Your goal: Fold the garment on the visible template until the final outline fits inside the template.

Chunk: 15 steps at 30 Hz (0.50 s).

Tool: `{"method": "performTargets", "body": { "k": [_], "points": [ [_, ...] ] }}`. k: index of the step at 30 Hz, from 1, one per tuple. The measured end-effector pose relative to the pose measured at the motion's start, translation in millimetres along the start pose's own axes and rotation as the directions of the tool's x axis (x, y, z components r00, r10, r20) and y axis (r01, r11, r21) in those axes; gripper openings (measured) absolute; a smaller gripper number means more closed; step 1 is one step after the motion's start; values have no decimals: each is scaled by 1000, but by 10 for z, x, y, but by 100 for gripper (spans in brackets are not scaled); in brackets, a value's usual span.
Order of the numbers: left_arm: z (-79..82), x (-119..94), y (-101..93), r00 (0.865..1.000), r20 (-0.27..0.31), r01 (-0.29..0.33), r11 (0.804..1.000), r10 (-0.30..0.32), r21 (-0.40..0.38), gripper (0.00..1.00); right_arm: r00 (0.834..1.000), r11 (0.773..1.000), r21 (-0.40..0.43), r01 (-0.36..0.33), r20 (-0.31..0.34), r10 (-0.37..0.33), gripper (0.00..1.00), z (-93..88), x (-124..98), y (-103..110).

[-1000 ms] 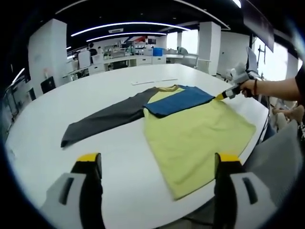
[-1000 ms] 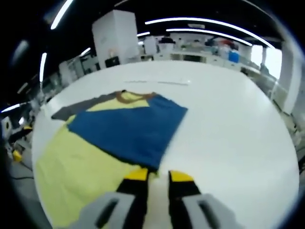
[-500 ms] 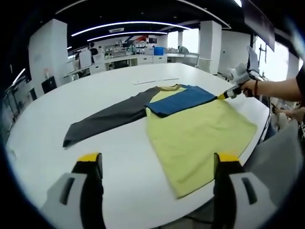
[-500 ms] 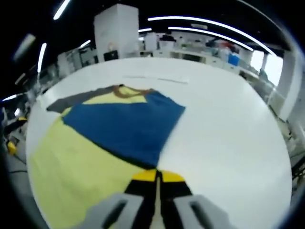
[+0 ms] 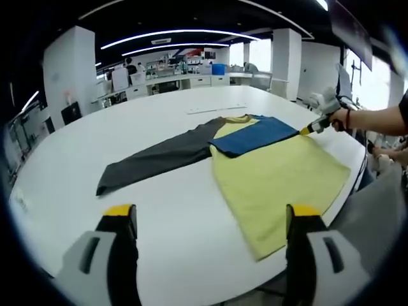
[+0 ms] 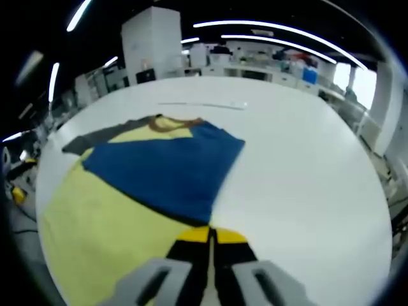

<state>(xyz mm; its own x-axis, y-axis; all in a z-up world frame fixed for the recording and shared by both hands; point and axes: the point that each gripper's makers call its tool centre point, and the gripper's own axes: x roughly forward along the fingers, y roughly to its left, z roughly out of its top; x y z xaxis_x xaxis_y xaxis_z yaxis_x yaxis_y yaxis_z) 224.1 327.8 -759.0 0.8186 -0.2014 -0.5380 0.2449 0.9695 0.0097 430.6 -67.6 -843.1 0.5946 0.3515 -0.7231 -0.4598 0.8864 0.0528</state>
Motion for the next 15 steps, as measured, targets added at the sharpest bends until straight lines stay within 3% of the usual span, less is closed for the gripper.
{"method": "performTargets", "body": {
  "k": [10, 13, 15],
  "points": [
    [59, -19, 269, 999, 4, -49, 999, 49, -17, 94, 1000, 1000, -1, -9, -13, 9, 0, 1, 1, -52],
    [68, -16, 335, 998, 2, -59, 998, 59, -29, 94, 1000, 998, 62, -26, 2, 26, 1, 28, -14, -41],
    [80, -8, 379, 998, 3, -64, 997, 64, -49, 94, 999, 997, 72, -31, 20, 30, 12, 68, -54, -26]
  ]
}}
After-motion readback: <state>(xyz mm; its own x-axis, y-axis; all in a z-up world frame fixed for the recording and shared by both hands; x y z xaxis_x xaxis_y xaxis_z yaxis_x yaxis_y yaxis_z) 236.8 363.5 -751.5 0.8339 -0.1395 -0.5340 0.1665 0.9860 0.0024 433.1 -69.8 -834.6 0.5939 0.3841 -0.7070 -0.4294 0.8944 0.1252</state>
